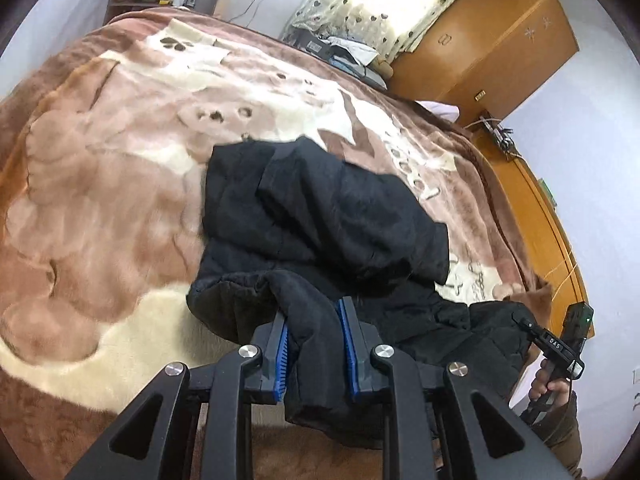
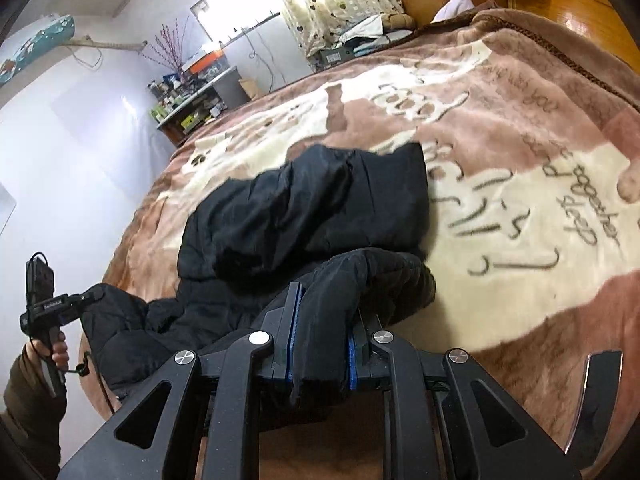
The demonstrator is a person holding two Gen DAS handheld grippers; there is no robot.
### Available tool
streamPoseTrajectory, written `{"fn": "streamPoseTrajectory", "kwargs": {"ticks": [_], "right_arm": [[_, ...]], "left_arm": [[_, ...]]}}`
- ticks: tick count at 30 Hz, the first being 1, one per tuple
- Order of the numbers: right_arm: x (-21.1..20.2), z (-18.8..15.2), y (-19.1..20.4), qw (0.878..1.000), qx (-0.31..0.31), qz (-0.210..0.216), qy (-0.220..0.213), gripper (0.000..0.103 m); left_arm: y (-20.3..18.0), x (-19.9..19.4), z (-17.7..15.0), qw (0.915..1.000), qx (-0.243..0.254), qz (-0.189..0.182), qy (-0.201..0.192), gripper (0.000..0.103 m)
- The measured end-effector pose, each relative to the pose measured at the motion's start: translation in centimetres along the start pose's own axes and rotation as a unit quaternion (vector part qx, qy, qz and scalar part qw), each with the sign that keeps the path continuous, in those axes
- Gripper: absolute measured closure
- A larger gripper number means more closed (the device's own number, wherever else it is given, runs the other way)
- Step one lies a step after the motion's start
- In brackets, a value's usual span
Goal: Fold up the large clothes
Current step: 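Lift the hem with both tools and fold it toward the hood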
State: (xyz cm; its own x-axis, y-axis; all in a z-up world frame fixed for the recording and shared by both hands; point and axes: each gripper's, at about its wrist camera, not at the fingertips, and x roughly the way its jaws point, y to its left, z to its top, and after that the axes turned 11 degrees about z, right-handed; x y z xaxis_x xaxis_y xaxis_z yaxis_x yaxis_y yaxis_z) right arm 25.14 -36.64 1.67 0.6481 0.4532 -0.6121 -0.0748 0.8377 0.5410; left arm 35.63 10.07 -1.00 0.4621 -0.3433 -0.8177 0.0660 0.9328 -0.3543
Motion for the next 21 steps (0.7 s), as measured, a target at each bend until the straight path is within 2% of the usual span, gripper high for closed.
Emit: {"fn": "streamPoseTrajectory", "kwargs": {"ticks": [3, 10, 21], "right_arm": [[0.4, 2.0, 0.2, 1.000, 0.001, -0.004, -0.008, 0.085], [2.7, 6.5, -0.6, 1.000, 0.012, -0.010, -0.017, 0.085], [8.5, 13.3, -2.3, 0.999, 0.026, -0.023, -0.009, 0.085]], "left_arm": [[0.0, 0.0, 1.8, 0.9998, -0.013, -0.010, -0.013, 0.080], [-0.2, 1.7, 5.8, 0.9994, -0.022, -0.005, -0.028, 0.080], [1.3, 7.4, 13.1, 0.9976, -0.059, 0.019, -0.030, 0.080]]}}
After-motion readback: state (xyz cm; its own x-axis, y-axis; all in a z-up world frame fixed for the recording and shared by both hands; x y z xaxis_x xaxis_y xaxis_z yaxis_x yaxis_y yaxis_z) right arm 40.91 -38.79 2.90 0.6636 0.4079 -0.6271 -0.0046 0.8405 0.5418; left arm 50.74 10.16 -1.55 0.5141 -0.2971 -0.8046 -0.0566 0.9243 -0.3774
